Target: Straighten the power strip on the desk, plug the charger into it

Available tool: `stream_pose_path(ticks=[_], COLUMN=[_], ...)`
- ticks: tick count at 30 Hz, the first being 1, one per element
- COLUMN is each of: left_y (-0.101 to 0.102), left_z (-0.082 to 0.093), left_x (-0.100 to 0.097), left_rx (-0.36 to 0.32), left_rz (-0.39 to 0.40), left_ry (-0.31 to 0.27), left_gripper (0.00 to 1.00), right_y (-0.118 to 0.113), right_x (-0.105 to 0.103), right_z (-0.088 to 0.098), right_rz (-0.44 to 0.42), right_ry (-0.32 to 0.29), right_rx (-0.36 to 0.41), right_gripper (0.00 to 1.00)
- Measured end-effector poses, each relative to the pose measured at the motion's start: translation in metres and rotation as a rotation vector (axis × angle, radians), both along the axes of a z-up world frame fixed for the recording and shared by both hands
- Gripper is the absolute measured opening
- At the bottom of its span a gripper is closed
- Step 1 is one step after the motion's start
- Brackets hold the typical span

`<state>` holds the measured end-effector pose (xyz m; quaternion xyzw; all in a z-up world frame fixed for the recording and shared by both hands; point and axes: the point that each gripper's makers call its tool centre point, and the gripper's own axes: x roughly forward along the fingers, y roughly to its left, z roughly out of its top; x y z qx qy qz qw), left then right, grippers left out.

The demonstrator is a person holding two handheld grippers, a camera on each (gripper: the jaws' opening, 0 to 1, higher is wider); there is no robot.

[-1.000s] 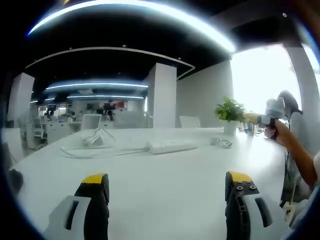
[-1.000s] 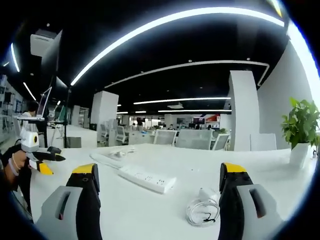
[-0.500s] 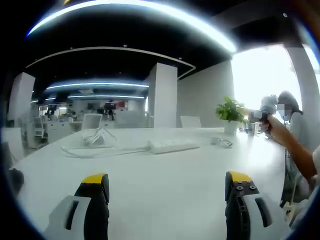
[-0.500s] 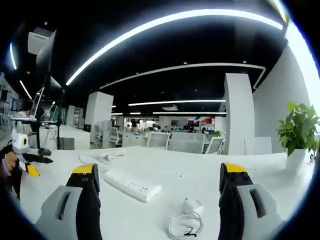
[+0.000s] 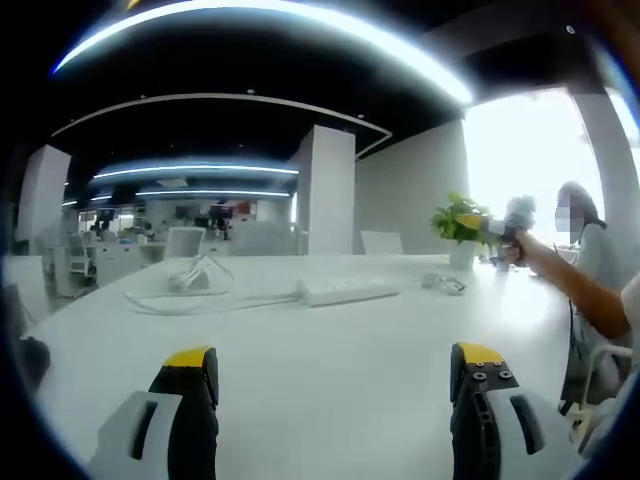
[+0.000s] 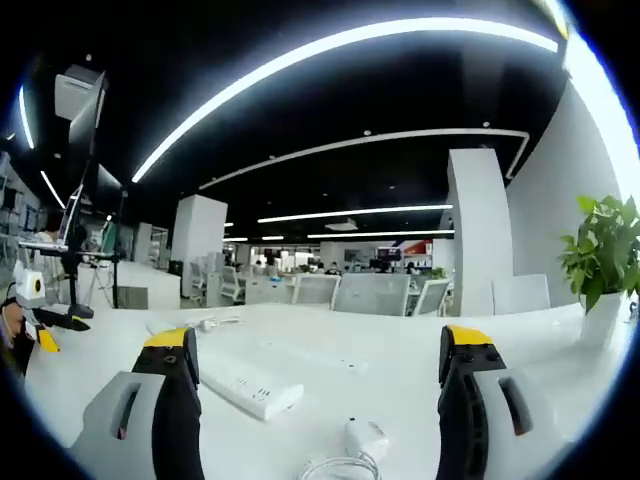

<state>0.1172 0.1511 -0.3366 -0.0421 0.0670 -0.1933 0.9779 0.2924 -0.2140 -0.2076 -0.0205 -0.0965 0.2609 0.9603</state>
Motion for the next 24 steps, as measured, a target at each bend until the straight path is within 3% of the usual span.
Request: stream_pose_path(ticks=[5, 13, 24], left_y=[0.003, 0.006, 0.004], left_z=[0.002, 0.003, 0.005], left_x=[0.000, 0.001, 0.001], left_rx=[0.005, 0.005, 0.010], left_rz=[0.006, 0.014, 0.012], left_ry=[-0.003, -0.003, -0.005], left_gripper=[0.99, 0.99, 0.99], right_y=[-0.008, -0.008, -0.008], right_x=[0.014, 0.028, 0.045], right_z=[-0.009, -0.016, -0.037], right_rz=[-0.020, 0.030, 0.096], right_ry=[0.002, -0.029, 0.019], right_rx=[-0.021, -0.044, -0.084], right_gripper=[1.00, 1.00, 1.00])
